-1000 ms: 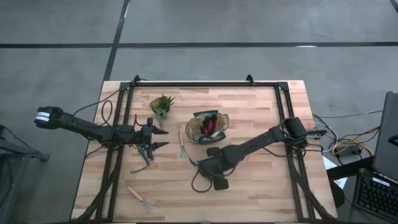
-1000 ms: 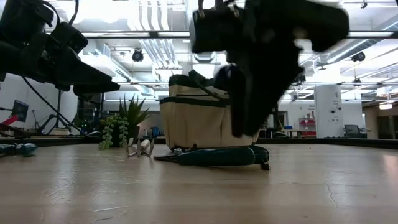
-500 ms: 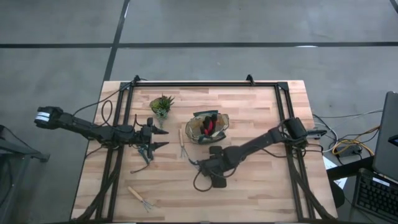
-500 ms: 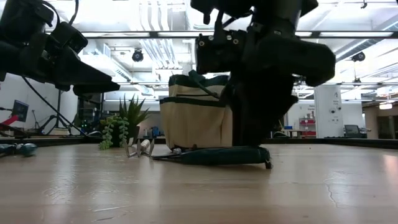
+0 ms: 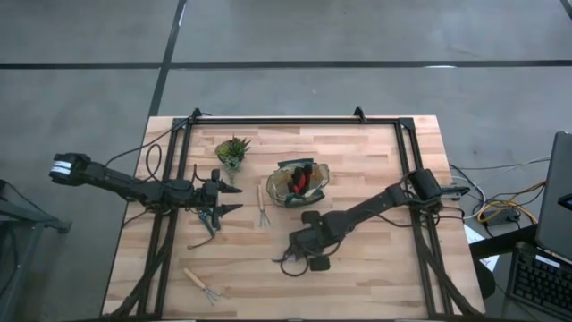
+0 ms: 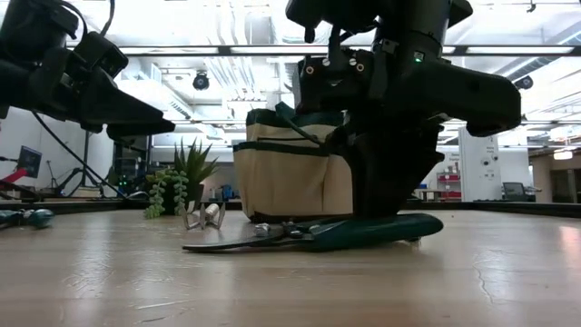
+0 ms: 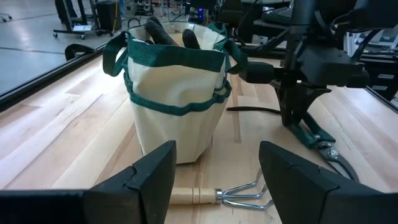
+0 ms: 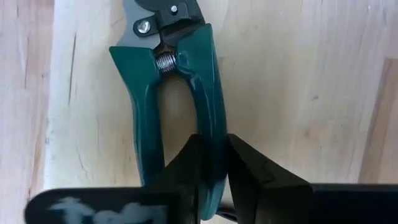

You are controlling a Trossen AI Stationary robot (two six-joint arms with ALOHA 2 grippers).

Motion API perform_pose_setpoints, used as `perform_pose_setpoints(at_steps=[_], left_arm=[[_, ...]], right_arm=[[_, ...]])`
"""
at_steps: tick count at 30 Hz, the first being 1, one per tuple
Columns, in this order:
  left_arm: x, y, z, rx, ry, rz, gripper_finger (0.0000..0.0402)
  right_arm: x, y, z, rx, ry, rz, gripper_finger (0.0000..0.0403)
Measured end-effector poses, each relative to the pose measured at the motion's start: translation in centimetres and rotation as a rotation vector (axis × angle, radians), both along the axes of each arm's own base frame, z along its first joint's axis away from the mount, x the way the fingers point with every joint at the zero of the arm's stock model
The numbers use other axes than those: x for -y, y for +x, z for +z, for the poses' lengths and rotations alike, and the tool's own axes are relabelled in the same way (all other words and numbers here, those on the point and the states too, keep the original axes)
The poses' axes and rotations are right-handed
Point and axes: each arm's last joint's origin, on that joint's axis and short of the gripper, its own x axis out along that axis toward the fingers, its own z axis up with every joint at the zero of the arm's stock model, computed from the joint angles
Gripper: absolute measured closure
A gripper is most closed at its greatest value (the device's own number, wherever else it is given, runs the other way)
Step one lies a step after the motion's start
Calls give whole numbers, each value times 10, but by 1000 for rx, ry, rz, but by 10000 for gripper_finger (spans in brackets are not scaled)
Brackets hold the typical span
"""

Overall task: Pick & Place Garden tools in Gardening bag
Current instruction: Put the green shear scissors into the white gardening bag

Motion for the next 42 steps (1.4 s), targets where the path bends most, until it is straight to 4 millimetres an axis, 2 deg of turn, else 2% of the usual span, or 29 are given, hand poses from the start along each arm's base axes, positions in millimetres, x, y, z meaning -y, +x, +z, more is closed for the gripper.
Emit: perform_pose_setpoints(at_steps=[5, 11, 16, 22, 27, 31, 37, 42], left_arm=[[0, 0, 0, 0, 0, 0, 167], [0, 0, 0, 1, 0, 0, 168], [0, 0, 0, 0, 0, 0, 168], [0, 0, 0, -1, 0, 0, 168], [0, 0, 0, -1, 0, 0, 168], [0, 0, 0, -2, 0, 0, 168], [0, 0, -1, -7, 1, 0, 168], [0, 0, -1, -6, 1, 0, 168]], right_arm=[[3, -6, 4, -76, -38, 11, 364], [7, -19, 24, -236, -115, 13, 364], [15, -34, 49, -409, -198, 10, 364], [37, -45, 85, -574, -273, -37, 364], [62, -43, 108, -514, -206, -58, 364], [87, -47, 127, -459, -165, -195, 364], [118, -61, 145, -433, -35, -308, 364], [137, -78, 164, -379, 60, -293, 364]])
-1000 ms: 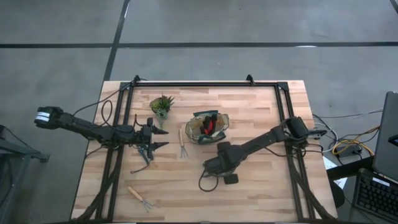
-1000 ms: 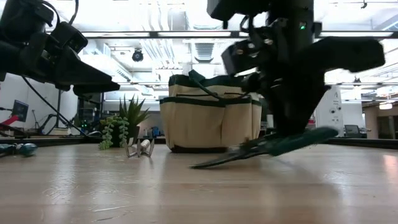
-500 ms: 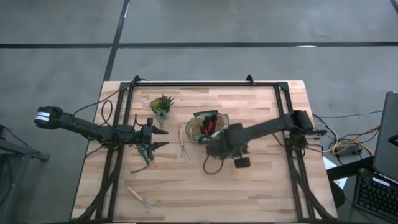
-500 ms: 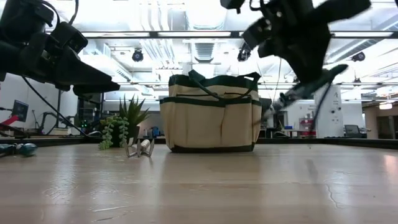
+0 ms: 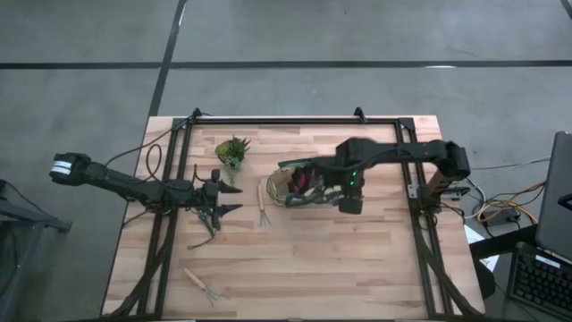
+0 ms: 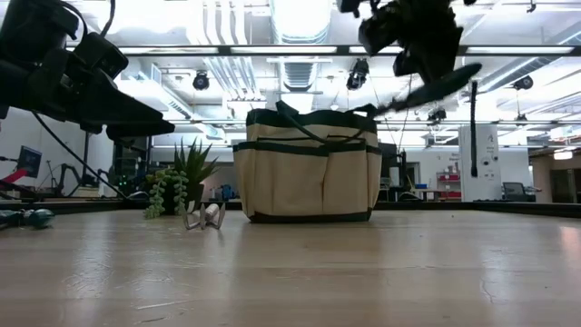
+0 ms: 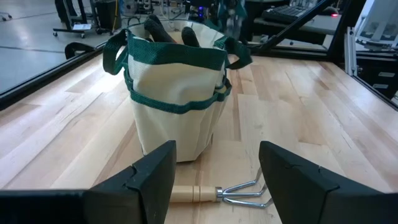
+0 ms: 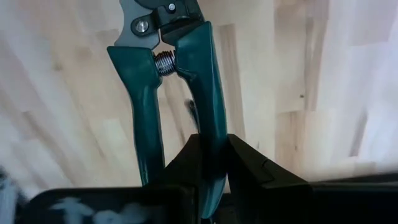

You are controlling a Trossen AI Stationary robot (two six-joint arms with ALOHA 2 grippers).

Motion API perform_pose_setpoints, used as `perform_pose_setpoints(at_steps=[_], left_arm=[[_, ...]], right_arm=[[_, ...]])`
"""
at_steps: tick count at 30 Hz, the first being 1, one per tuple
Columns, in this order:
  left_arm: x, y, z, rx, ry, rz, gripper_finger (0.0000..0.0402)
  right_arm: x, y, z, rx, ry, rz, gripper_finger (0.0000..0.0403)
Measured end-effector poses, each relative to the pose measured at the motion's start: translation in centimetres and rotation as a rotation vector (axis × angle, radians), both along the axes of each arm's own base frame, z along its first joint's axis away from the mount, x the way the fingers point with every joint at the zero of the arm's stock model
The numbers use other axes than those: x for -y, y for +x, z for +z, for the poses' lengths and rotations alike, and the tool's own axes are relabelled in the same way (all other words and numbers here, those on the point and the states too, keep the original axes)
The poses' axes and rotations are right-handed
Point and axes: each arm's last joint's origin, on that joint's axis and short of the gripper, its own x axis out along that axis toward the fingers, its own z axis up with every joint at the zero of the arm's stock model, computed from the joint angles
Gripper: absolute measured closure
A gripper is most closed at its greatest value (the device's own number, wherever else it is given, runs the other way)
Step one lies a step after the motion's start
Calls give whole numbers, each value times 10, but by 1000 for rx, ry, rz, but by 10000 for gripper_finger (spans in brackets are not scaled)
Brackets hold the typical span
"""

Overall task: Pick & Place Garden tools in Gardening bag
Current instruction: Put the green shear scissors into the white gardening bag

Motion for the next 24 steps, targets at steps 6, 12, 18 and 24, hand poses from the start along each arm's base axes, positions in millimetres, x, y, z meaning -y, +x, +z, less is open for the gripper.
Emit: perform_pose_setpoints(at_steps=[6, 12, 18, 24], left_arm=[[0, 0, 0, 0, 0, 0, 168], [0, 0, 0, 0, 0, 0, 167], [0, 0, 0, 0, 0, 0, 168], [0, 0, 0, -4, 1, 0, 168]], right_arm=[[4, -23, 26, 94, 9, -88, 364], [-9, -33, 15, 51, 28, -110, 364], [-36, -25, -30, 22, 22, 105, 360], [-51, -25, -72, -91, -6, 179, 345]])
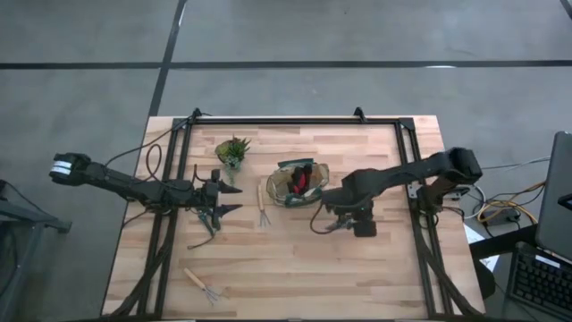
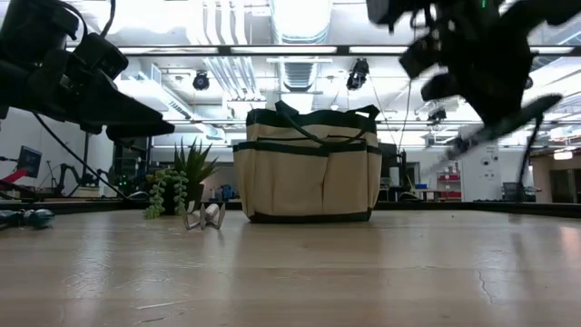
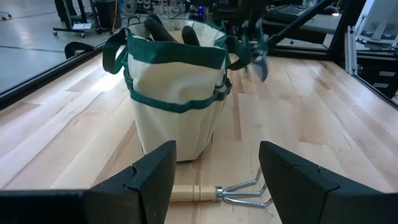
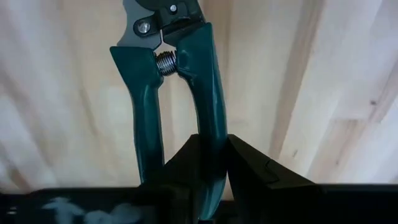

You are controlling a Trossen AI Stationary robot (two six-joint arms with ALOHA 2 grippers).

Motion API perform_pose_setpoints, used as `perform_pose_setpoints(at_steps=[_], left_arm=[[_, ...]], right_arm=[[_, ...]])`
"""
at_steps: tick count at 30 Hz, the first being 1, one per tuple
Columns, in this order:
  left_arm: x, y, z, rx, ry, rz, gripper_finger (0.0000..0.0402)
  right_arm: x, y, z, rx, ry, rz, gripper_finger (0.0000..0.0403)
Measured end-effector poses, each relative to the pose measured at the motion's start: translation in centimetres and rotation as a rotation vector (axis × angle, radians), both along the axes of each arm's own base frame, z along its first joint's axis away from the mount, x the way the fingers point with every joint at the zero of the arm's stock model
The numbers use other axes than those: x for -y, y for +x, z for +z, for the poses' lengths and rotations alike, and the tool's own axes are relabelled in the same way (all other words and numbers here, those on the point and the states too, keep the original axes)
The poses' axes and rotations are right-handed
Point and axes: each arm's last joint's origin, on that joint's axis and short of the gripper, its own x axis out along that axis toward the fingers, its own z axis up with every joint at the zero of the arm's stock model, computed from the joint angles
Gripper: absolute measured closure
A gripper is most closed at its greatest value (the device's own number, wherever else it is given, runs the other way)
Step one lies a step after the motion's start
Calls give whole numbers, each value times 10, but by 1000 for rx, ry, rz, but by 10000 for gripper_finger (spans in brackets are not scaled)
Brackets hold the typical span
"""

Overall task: Pick & Place Garden tools in Gardening bag
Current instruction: Put the green shear scissors into the white gardening bag

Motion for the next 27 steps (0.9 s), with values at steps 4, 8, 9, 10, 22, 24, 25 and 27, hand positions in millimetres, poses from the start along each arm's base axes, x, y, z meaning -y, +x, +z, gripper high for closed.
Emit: perform_pose_setpoints(at_steps=[4, 8, 9, 10, 22, 24, 25, 27], left_arm=[[0, 0, -1, -8, 1, 0, 168], [0, 0, -1, -14, 2, -1, 168], [0, 0, -1, -14, 2, 0, 168], [0, 0, -1, -14, 2, 0, 167], [0, 0, -1, -15, 2, 0, 168], [0, 0, -1, -15, 2, -1, 167], [0, 0, -1, -16, 2, 0, 168], [0, 0, -2, -21, 3, 0, 167]], right_arm=[[-2, 1, -27, -22, -1, 33, 349], [-2, 1, -44, -16, 8, 61, 345], [-2, 1, -46, -13, 7, 59, 340], [-2, 1, -48, -10, 4, 52, 334], [-4, -1, -44, 42, -18, -32, 233], [-13, -2, -45, 86, -9, 1, 223], [-17, -4, -48, 97, -22, 23, 221], [-24, -6, -54, 117, -35, 54, 219]])
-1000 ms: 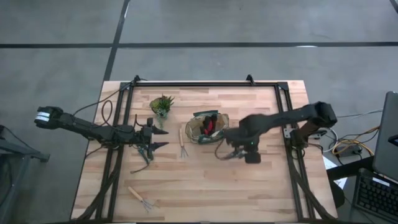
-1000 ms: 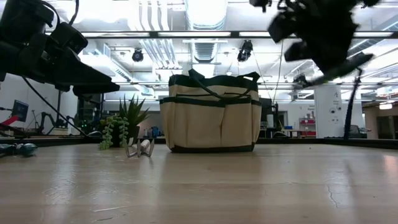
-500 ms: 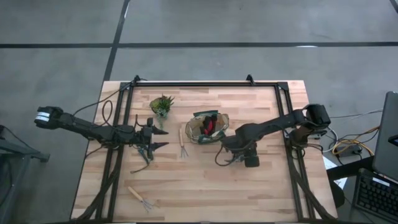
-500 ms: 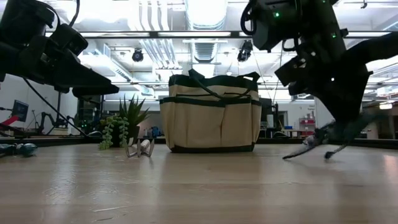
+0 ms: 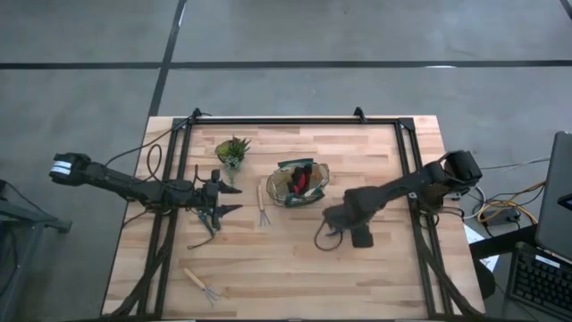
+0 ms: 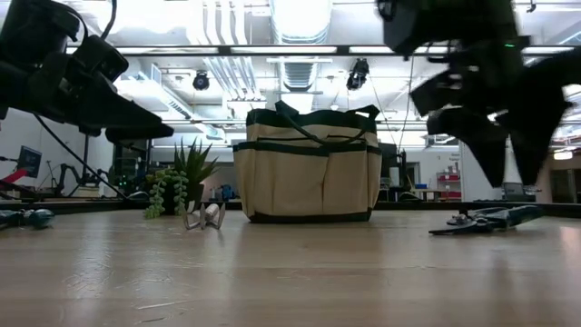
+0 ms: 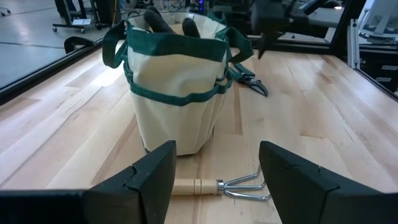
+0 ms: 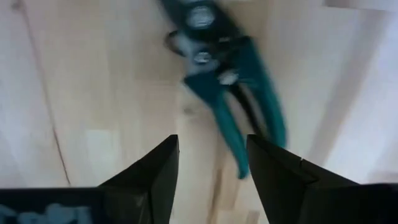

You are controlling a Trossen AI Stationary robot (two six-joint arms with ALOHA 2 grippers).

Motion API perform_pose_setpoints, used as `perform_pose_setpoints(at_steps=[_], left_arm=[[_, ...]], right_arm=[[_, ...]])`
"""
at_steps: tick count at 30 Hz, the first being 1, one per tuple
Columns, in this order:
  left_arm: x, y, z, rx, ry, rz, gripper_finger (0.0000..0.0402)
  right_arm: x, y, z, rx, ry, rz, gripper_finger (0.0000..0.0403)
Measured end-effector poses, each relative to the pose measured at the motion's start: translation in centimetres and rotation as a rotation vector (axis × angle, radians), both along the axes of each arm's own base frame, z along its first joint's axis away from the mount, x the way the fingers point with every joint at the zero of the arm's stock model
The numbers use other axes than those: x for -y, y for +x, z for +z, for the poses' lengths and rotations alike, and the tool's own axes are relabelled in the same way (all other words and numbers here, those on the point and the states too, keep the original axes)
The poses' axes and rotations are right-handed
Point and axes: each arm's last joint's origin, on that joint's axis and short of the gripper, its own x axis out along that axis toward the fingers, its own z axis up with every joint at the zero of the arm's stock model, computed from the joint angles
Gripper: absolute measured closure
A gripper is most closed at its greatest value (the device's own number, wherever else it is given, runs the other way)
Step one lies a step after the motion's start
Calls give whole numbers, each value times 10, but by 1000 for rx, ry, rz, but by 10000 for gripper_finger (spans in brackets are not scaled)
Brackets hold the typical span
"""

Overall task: Pick & Place Garden tools in Gardening bag
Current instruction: Put the green shear scissors into the white gardening bag

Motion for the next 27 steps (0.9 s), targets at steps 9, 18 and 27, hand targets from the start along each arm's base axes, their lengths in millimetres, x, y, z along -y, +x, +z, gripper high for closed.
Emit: perform_pose_setpoints(at_steps=[9, 18, 27], left_arm=[[0, 0, 0, -1, 0, 0, 168], [0, 0, 0, 0, 0, 0, 167], [0, 0, 0, -1, 0, 0, 168]], right_arm=[[-10, 3, -7, 98, 19, -233, 231], [-12, -19, -24, 59, -102, -45, 246], [-6, -31, -39, 23, -197, 71, 270]])
